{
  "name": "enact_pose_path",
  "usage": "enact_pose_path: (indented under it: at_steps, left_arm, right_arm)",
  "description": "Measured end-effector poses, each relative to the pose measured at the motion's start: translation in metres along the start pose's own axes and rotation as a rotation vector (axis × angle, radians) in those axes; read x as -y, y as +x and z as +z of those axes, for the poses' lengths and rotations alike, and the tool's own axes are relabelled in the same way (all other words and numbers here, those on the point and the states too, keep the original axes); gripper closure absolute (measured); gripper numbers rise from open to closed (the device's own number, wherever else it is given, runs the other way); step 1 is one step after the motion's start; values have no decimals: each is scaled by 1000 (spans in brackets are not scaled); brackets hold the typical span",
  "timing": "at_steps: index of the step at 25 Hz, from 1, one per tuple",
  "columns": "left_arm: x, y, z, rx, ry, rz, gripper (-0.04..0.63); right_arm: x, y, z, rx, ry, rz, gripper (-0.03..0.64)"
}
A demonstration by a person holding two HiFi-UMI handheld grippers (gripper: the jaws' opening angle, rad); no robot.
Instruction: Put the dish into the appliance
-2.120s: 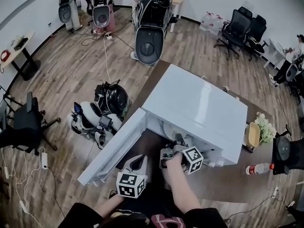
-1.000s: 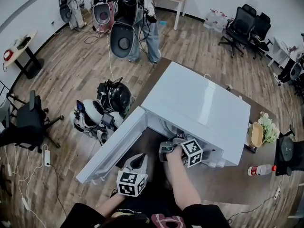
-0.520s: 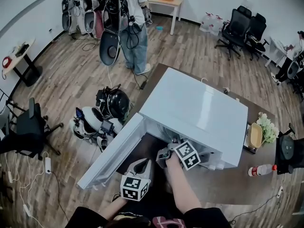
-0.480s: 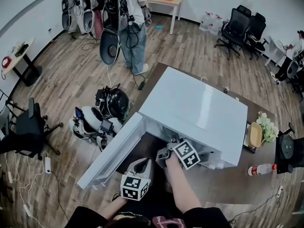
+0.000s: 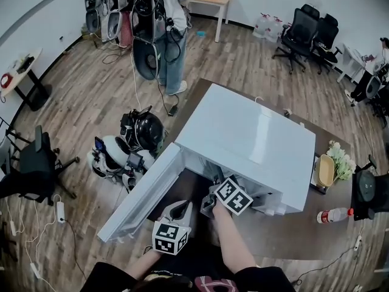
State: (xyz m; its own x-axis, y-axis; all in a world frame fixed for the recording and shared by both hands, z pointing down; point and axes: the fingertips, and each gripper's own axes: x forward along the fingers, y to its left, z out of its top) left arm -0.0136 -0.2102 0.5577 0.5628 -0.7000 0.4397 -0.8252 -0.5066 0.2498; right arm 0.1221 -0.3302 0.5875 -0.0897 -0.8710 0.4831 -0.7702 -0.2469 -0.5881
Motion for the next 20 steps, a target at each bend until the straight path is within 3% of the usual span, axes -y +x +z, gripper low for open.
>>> enact_pose_path:
  at_steps: [10, 20]
  left_arm:
    - [-7, 3, -6, -21, 17, 6, 594]
    - [-13, 0, -4, -2, -5, -1, 594]
  right_arm:
    - [1, 3, -9, -45, -214, -45, 249]
    - [-11, -20, -8, -3, -376, 45, 221]
